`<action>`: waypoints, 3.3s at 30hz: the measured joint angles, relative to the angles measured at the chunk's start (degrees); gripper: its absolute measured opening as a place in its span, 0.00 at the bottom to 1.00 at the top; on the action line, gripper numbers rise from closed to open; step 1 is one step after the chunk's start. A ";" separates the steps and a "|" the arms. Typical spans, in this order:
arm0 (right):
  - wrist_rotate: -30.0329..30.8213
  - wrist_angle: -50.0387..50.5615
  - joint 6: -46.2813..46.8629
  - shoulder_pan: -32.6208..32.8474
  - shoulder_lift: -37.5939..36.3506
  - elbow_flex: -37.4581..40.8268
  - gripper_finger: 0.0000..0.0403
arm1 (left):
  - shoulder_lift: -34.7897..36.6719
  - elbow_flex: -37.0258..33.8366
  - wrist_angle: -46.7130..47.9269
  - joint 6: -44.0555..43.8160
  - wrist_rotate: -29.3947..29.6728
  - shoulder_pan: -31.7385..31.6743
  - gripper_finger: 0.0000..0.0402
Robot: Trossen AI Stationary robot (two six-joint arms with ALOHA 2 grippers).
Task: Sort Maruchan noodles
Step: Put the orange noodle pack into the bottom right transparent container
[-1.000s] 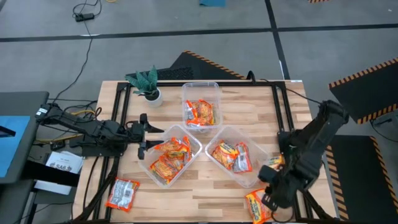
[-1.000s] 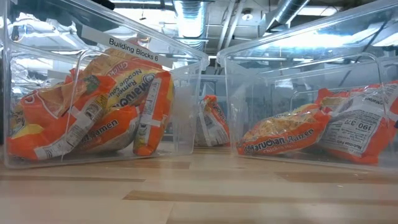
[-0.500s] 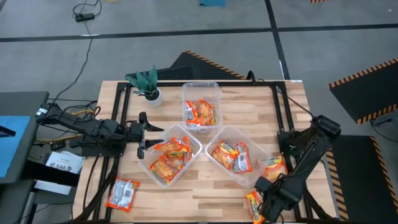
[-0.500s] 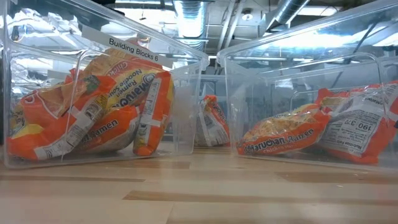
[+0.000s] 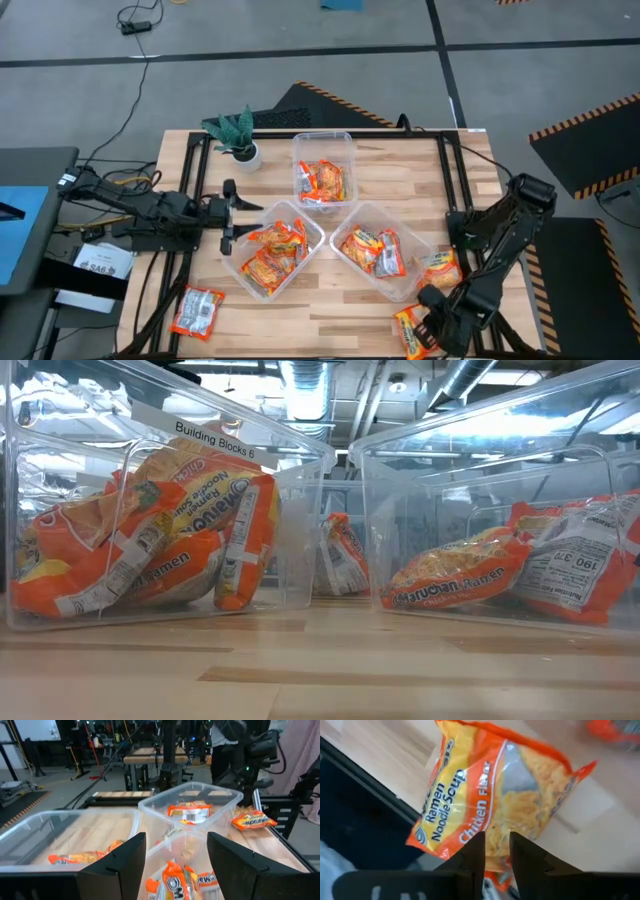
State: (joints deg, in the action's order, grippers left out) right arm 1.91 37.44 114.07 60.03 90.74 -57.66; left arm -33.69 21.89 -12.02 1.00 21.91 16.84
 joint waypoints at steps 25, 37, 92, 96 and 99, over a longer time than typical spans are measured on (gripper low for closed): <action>-3.52 -6.42 -10.89 -1.20 5.56 4.31 0.28 | 0.00 0.00 -1.76 1.41 0.11 -0.02 0.49; -14.03 -5.15 -10.86 -5.45 4.52 3.49 0.51 | 0.00 0.00 -1.74 1.39 0.14 -0.01 0.49; 9.54 -22.95 -50.47 -15.74 -16.72 1.79 0.02 | -0.02 0.02 -2.02 1.37 0.12 -0.01 0.50; 14.85 -21.01 -66.09 -22.21 -20.60 -0.87 0.03 | -0.02 0.02 -2.02 1.37 0.11 -0.02 0.50; 17.81 -14.72 -70.75 -26.53 -22.93 -2.50 0.04 | -0.02 0.02 -1.98 1.37 0.11 -0.02 0.49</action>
State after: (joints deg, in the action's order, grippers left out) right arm 19.72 22.72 43.32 33.50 67.81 -60.16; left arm -33.71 21.91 -14.00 2.37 22.02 16.82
